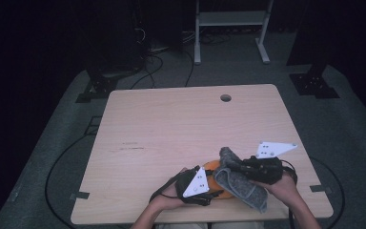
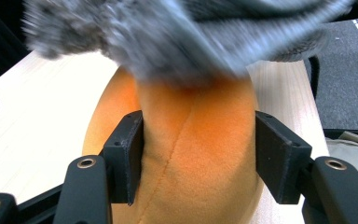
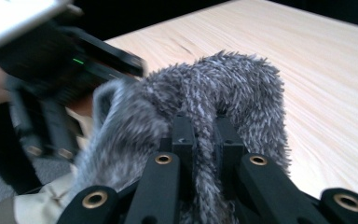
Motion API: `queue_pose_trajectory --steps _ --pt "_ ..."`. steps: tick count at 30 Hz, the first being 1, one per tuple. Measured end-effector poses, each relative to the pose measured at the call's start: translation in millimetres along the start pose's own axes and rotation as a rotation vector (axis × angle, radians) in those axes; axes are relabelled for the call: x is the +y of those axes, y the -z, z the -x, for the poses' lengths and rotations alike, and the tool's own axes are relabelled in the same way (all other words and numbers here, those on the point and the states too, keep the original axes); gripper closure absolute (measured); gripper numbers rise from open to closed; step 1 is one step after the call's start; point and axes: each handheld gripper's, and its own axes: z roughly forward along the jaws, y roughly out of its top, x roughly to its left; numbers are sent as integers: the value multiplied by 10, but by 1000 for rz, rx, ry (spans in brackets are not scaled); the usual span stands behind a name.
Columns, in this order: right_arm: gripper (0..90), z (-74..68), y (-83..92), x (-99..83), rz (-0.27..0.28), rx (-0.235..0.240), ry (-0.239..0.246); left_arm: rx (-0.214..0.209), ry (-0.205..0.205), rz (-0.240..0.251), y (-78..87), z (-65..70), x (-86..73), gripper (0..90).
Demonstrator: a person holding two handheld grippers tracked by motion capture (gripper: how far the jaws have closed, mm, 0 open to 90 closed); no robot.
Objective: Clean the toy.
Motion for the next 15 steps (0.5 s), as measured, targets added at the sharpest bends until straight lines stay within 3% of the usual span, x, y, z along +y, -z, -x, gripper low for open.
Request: queue_pose_trajectory --steps 2,6,10,13,15 --pt "814 91 31 -75 15 -5 -44 -8 11 6 11 -19 -11 390" --pt "814 251 90 -219 4 -48 -96 -10 73 34 67 -105 -69 383" --pt "815 297 123 -269 3 -70 -119 12 135 41 117 -186 -109 382" --pt "815 205 127 -187 51 4 -110 18 156 39 111 -198 -107 380" --pt "815 88 90 -101 58 33 -53 16 165 33 121 -215 -114 380"
